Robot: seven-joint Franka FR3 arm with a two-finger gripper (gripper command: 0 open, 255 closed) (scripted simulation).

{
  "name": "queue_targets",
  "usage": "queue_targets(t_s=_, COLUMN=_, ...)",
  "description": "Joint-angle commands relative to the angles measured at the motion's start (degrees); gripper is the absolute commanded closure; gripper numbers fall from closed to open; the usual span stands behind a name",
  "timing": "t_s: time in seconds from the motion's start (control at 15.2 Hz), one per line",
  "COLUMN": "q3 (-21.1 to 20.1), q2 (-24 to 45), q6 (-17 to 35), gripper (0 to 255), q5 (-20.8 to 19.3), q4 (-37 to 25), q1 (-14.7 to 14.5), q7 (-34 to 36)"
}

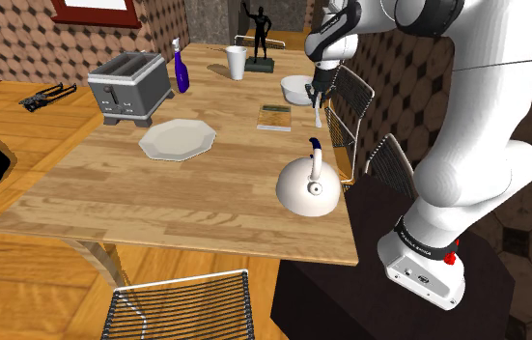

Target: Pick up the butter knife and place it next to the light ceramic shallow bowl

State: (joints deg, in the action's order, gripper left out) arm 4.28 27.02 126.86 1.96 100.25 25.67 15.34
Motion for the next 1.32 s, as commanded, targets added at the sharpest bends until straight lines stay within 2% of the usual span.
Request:
queue_targets(t_s=0.0, q3=-0.07, q2=1.07, q6=1.18, gripper=255, q5=0.10, q4=0.17, q1=0.02, q7=-0.04)
queue_targets(t_s=0.46, q3=-0.24, q2=4.30, q6=5.21, gripper=255, q5=0.38, q4=0.99, q1=0.14, q7=-0.19)
queue_targets(t_s=0.99, q3=-0.24, q2=4.30, q6=5.21, gripper=255, q5=0.38, q4=0.99, q1=0.14, q7=-0.20)
queue_targets(t_s=1.06, q3=-0.24, q2=4.30, q6=5.21, gripper=0, q5=0.38, q4=0.98, q1=0.14, q7=-0.20)
queue_targets(t_s=1.25, q3=-0.24, q2=4.32, q6=5.20, gripper=0, q5=0.39, q4=0.96, q1=0.14, q7=-0.21)
